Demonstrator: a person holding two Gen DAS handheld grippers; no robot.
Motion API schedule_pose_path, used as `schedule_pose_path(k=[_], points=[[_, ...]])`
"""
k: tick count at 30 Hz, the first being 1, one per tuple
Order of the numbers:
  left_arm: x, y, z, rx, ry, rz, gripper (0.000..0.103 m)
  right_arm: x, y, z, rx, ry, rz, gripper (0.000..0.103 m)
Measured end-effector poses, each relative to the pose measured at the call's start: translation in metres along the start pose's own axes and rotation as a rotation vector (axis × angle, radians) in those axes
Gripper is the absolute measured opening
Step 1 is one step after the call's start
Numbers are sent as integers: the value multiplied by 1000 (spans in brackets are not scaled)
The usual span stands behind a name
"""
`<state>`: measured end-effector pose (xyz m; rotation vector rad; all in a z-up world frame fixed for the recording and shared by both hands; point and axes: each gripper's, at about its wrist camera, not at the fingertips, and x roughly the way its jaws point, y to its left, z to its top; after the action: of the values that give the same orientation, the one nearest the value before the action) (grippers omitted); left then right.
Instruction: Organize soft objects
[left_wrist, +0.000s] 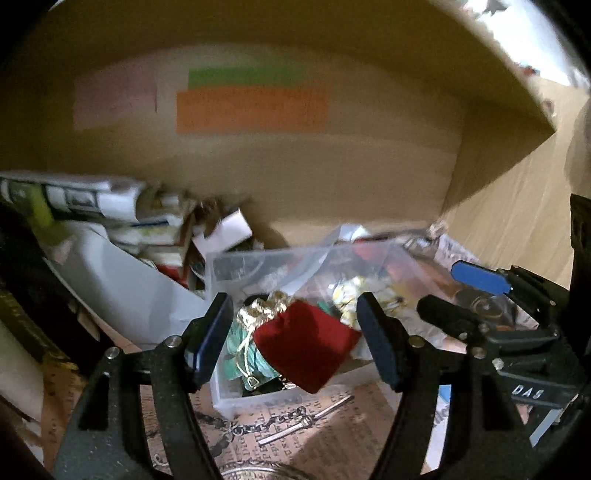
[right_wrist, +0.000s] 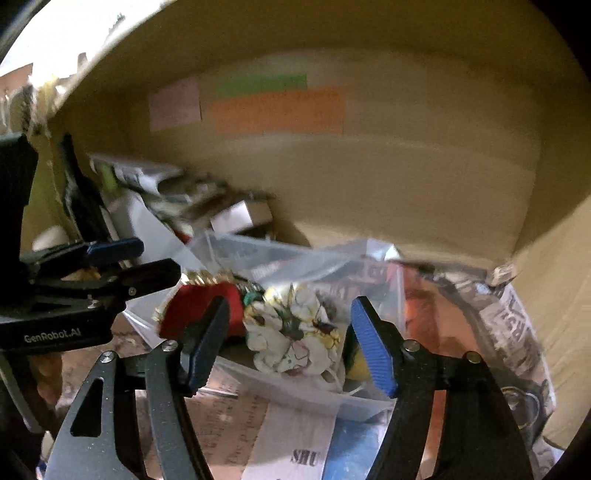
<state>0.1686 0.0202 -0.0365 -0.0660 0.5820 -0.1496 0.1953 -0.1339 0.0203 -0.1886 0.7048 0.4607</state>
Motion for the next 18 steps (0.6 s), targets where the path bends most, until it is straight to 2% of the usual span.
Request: schedule_pose_path(k=[5, 9, 18], points=[[-48, -9, 2, 9, -120, 2, 74, -39, 4, 8, 16, -102, 13, 69], [-79, -17, -1, 35, -212, 18, 86, -69, 8, 11, 36, -184, 19, 77], [-115, -26, -13, 46, -290, 35, 101, -107, 12, 5, 68, -279, 4, 88]])
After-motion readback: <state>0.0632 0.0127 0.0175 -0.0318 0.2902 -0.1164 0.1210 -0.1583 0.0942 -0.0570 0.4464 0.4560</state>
